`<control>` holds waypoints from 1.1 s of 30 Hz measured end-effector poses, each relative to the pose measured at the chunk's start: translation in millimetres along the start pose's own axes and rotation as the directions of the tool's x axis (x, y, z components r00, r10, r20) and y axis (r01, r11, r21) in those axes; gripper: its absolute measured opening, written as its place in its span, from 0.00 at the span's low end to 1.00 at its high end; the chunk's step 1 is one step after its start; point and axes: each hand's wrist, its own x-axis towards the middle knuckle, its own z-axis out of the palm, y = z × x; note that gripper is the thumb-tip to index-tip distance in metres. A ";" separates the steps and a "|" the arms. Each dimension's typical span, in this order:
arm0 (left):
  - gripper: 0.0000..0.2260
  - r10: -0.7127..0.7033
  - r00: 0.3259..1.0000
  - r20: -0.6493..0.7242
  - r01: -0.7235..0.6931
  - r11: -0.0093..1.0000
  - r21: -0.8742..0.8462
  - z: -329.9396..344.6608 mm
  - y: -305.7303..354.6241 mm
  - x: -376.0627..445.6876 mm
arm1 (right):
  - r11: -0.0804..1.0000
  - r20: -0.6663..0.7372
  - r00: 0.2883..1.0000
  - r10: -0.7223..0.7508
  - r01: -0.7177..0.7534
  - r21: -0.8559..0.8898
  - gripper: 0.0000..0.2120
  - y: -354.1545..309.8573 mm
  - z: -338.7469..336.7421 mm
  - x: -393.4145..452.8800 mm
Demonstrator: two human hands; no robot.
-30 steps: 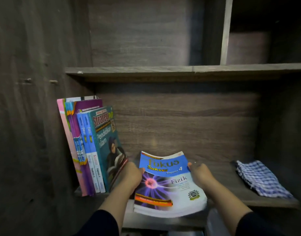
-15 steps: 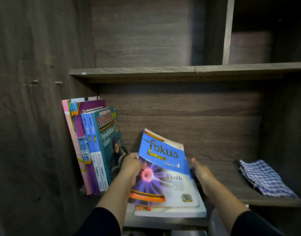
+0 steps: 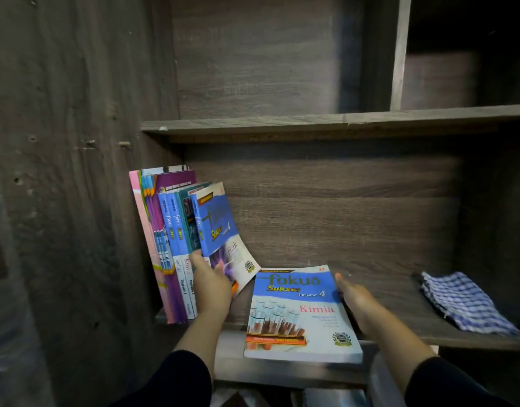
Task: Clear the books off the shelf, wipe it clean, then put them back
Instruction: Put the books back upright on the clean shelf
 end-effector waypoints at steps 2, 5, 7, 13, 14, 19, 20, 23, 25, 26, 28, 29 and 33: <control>0.11 0.044 0.999 0.006 -0.043 0.937 0.347 -5.6 -3.4 2.2 | 1.000 0.002 1.000 0.010 -0.010 -0.020 0.20 -0.8 -0.7 -1.1; 0.15 0.043 0.991 0.131 -0.126 0.666 0.736 -16.1 -5.6 2.3 | 0.998 0.012 1.000 0.006 -0.006 -0.063 0.20 -1.1 -1.1 -3.6; 0.14 -0.106 0.970 0.220 -0.099 0.655 0.749 -17.3 -11.7 -1.6 | 0.998 0.019 1.000 0.009 -0.007 -0.070 0.20 -1.7 -1.5 -4.1; 0.10 -0.387 0.902 0.192 0.262 0.843 0.469 -15.2 -19.9 -1.1 | 0.995 0.002 1.000 0.000 0.001 -0.102 0.20 -0.9 -0.1 -3.1; 0.10 -0.348 0.922 0.170 0.235 0.851 0.470 -12.4 -24.3 -2.2 | 0.995 0.004 1.000 0.001 -0.001 -0.102 0.20 -1.0 -0.3 -2.4; 0.12 -0.180 0.980 0.087 0.087 0.776 0.625 -8.6 -27.5 -17.1 | 0.996 0.004 1.000 0.011 -0.010 -0.092 0.20 -1.3 -2.2 1.7; 0.11 -0.194 0.975 0.104 0.089 0.778 0.622 -9.2 -26.6 -17.2 | 0.996 0.012 1.000 0.016 -0.015 -0.090 0.20 -0.9 -2.8 3.0; 0.08 -0.236 0.957 0.166 0.054 0.712 0.700 -8.5 -28.3 -10.4 | 0.997 0.027 0.999 0.026 -0.023 -0.079 0.20 -0.4 -3.5 3.4; 0.07 -0.258 0.950 0.176 0.063 0.709 0.702 -9.2 -27.8 -6.7 | 0.996 0.027 0.999 0.029 -0.026 -0.081 0.20 -0.9 -3.5 2.8; 0.07 -0.255 0.948 0.188 0.048 0.702 0.711 -11.0 -26.3 -7.0 | 0.996 0.027 0.999 0.029 -0.026 -0.085 0.20 -1.5 -3.3 2.2; 0.07 -0.261 0.939 0.224 -0.017 0.614 0.789 -16.6 -22.1 -8.1 | 0.995 0.025 0.999 0.031 -0.028 -0.095 0.20 -0.8 -2.5 2.6; 0.08 -0.261 0.934 0.243 -0.058 0.562 0.825 -18.2 -22.2 -7.2 | 0.996 0.026 0.999 0.028 -0.025 -0.091 0.20 -0.3 -2.2 4.1; 0.10 -0.290 0.905 0.311 -0.145 0.478 0.866 -12.7 -12.3 -5.5 | 0.997 0.026 0.999 0.020 -0.018 -0.081 0.19 0.8 -2.5 6.2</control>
